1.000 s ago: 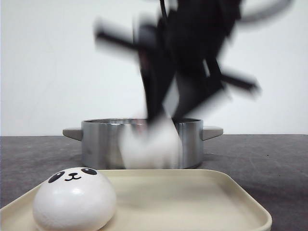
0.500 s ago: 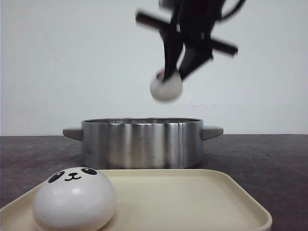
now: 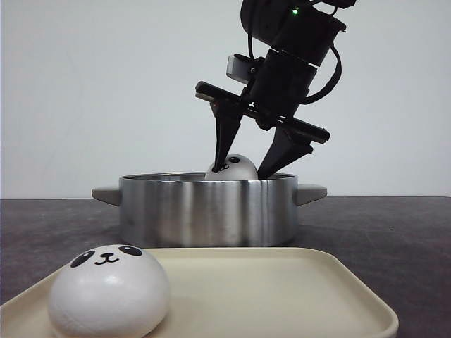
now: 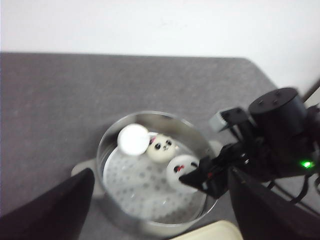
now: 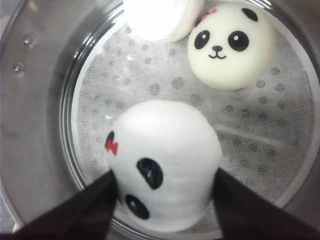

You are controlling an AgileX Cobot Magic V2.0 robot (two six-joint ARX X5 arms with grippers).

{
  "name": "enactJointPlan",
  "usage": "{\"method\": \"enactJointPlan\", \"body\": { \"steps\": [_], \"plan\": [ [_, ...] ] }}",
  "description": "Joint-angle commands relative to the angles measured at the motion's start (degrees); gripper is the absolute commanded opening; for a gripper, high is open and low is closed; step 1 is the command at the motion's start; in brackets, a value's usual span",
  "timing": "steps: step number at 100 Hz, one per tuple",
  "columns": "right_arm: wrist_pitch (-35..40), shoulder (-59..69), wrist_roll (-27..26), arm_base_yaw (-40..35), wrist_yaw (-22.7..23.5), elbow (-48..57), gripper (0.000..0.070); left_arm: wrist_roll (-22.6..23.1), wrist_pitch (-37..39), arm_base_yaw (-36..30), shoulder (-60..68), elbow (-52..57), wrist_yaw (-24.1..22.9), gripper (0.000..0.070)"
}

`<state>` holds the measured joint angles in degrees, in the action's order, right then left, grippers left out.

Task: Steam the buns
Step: 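Lift the bun into the steel pot and open the right gripper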

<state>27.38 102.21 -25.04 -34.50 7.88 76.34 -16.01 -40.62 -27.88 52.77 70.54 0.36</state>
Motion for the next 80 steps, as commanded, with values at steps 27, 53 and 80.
{"method": "enactJointPlan", "body": {
  "steps": [27, 53, 80],
  "plan": [
    [1.55, 1.29, 1.07, 0.55, 0.28, 0.94, 0.0419, 1.31, -5.53, -0.31, 0.42, 1.07, -0.57, 0.0512],
    [3.8, 1.29, 1.55, 0.74, 1.36, 0.94, 0.052, 1.75, -12.0, -0.33, 0.39, 0.5, -0.57, 0.0512],
    [4.07, 0.72, 1.6, 1.01, 1.31, 1.44, 0.0583, -0.44, -12.28, -1.29, 0.39, -5.07, 0.17, 0.0512]
  ]
}}
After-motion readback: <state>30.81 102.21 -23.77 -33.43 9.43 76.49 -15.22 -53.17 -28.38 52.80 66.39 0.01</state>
